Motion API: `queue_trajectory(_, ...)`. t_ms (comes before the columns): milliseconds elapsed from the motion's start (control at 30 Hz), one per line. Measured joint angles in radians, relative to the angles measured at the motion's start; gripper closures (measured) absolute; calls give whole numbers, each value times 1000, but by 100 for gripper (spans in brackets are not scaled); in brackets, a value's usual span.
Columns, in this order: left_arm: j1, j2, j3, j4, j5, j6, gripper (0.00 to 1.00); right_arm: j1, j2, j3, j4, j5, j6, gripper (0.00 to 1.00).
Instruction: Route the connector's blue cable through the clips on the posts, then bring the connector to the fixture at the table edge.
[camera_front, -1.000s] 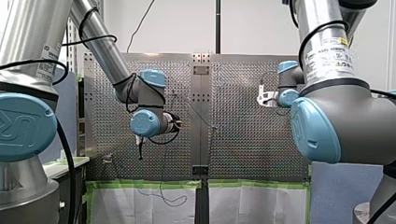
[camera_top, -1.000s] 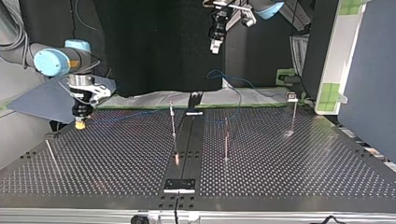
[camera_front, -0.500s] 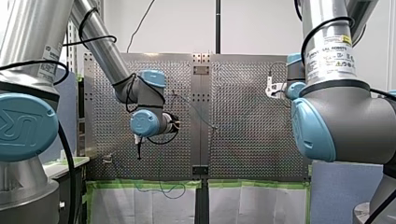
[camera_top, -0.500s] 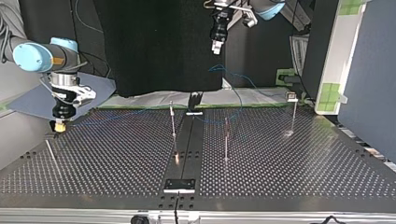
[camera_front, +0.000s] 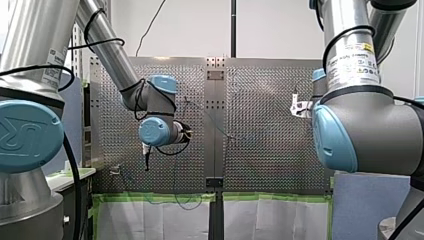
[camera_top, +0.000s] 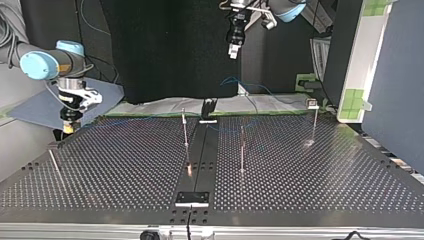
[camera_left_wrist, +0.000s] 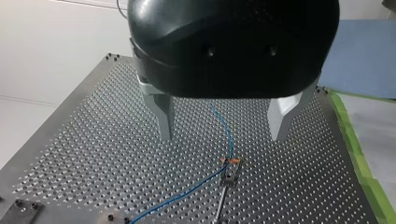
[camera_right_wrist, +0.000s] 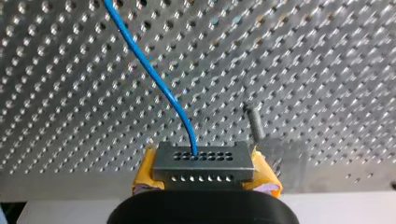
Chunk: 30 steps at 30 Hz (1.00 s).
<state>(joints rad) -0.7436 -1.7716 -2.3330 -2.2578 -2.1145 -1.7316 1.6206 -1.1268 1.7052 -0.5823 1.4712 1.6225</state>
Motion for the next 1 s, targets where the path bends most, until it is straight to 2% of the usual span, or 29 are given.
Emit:
queue_trajectory(267,7,0,0,0,0,0,0,-41,-1,0,14,-1,16,100)
queue_trajectory(500,17,0,0,-8,-1,1,0,-77,-41,-1,36,-12,20,100)
queue_trajectory(700,22,0,0,-7,-1,4,0,-98,-73,-6,22,-53,24,100)
queue_trajectory(1000,35,0,0,-7,0,7,0,-113,-77,-36,51,-123,0,100)
